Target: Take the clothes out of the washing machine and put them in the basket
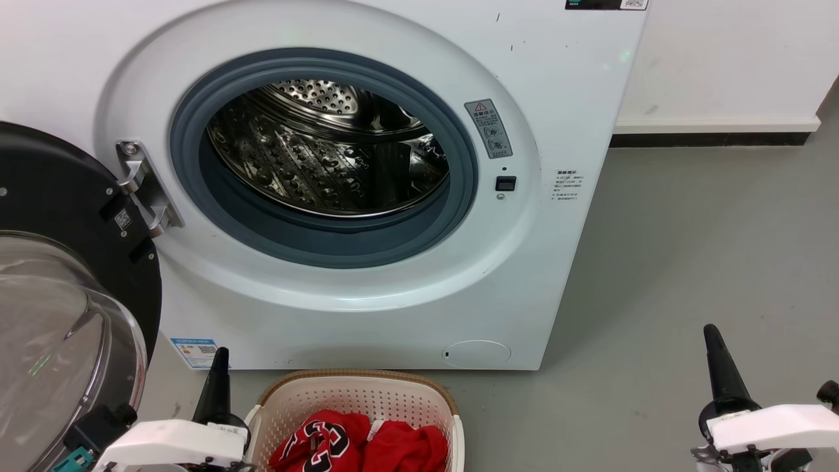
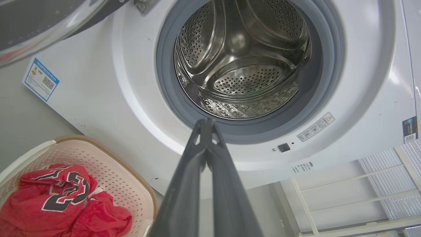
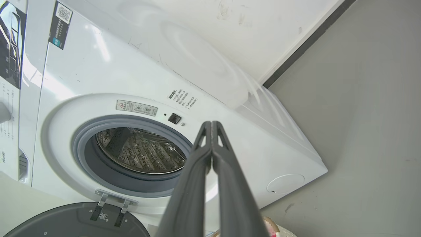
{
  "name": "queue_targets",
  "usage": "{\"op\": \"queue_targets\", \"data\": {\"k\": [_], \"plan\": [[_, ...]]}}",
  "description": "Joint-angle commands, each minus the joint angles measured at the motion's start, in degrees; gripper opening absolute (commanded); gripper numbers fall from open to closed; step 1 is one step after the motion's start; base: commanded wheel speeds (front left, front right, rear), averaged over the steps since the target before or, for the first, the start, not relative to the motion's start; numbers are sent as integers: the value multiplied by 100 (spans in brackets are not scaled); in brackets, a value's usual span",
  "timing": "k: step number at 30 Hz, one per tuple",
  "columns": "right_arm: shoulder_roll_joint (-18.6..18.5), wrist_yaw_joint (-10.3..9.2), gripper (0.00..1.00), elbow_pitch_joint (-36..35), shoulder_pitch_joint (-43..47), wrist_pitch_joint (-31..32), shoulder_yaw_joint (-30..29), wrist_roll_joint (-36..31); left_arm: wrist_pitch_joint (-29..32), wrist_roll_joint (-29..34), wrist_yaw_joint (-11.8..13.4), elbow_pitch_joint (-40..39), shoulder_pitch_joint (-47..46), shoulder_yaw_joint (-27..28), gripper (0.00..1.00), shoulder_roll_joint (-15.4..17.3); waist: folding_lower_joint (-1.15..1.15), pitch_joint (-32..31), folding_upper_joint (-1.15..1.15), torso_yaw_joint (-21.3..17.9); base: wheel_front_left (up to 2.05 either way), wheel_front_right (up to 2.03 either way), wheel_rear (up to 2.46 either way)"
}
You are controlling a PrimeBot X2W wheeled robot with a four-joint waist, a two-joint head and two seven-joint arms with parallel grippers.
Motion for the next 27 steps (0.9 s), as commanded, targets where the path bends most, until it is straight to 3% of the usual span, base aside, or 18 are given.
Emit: {"op": "queue_targets", "data": {"k": [1,27], "plan": [[-36,-1,0,-10,-150,41,-14,213,46,-199,-23,-23,-136,33,0,11,0,2,0,2,0,0,0],[-37,-1,0,208,-408,424,-41,1854,424,-1756,-109,117,-382,97,0,-20,0,37,0,23,0,0,0]]}}
